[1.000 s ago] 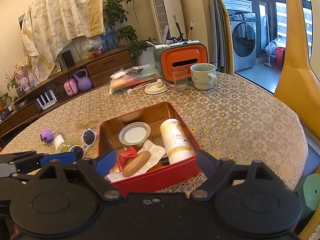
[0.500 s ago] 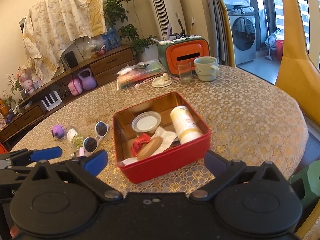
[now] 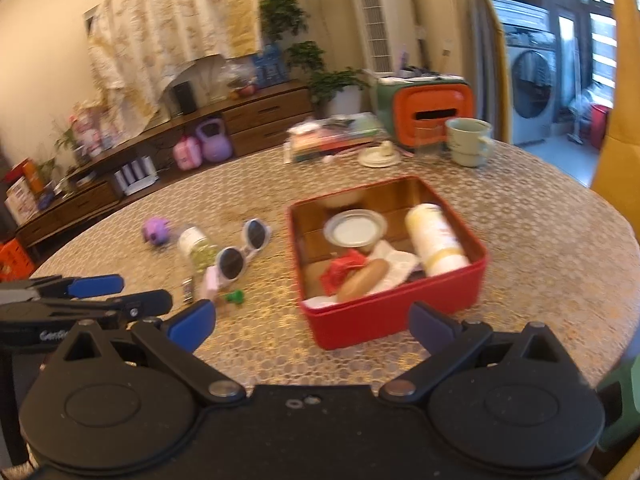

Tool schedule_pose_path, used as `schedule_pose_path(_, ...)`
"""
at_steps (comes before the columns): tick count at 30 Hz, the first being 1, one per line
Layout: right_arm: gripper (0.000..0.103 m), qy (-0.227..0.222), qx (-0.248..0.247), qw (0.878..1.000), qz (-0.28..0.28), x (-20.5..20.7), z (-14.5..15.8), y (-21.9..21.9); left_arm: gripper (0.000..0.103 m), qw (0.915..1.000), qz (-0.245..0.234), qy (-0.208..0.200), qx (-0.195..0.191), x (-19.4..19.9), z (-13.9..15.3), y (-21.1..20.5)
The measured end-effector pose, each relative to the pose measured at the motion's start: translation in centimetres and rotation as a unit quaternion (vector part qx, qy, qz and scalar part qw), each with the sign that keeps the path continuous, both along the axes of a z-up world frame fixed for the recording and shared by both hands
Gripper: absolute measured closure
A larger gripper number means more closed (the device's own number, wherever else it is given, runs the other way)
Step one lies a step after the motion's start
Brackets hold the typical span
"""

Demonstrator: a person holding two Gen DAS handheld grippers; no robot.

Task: Organize rigid objects
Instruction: 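Withdraw both open grippers from the tin toward the remaining items, then grasp the nail clipper with the left gripper while the right gripper grasps the pink eraser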

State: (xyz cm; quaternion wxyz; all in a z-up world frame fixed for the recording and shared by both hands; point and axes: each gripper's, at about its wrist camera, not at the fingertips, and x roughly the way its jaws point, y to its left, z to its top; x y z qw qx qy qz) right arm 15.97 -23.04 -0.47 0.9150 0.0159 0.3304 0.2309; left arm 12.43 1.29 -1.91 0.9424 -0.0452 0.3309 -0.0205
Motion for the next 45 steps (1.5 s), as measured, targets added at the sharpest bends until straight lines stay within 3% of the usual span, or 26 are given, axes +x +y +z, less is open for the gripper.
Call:
schedule_pose_path(10, 0.0, -0.012, -0.02, 0.998, 0.062, 0.0, -0.7, 4.6, 0.021, 0.9991, 0.034, 0.015, 0.019, 0.4, -2.2, 4.0)
schedule_pose_path(18, 0.003, -0.002, -0.026, 0.996, 0.081, 1.6, -1.8, 7.3, 0.021, 0.9991, 0.024, 0.021, 0.029, 2.0, -4.6, 5.3)
schedule_pose_path(26, 0.015, 0.017, -0.033, 0.996, 0.086, 3.5, -3.5, 10.0, 0.021, 0.9985, 0.035, 0.037, 0.018, 4.2, -6.9, 6.7)
schedule_pose_path(38, 0.031, 0.056, -0.036, 0.996, 0.061, 7.5, -5.7, 13.1, 0.021, 0.9975, 0.063, 0.028, 0.013, 6.5, -8.7, 6.7)
schedule_pose_path(42, 0.039, 0.067, -0.033, 0.996, 0.054, 8.7, -6.4, 14.0, 0.025, 0.9971, 0.068, 0.031, 0.012, 6.9, -9.0, 6.8)
schedule_pose_path(45, 0.043, 0.074, -0.034, 0.995, 0.053, 9.3, -6.9, 14.7, 0.036, 0.9969, 0.071, 0.034, 0.011, 7.1, -9.4, 6.9)
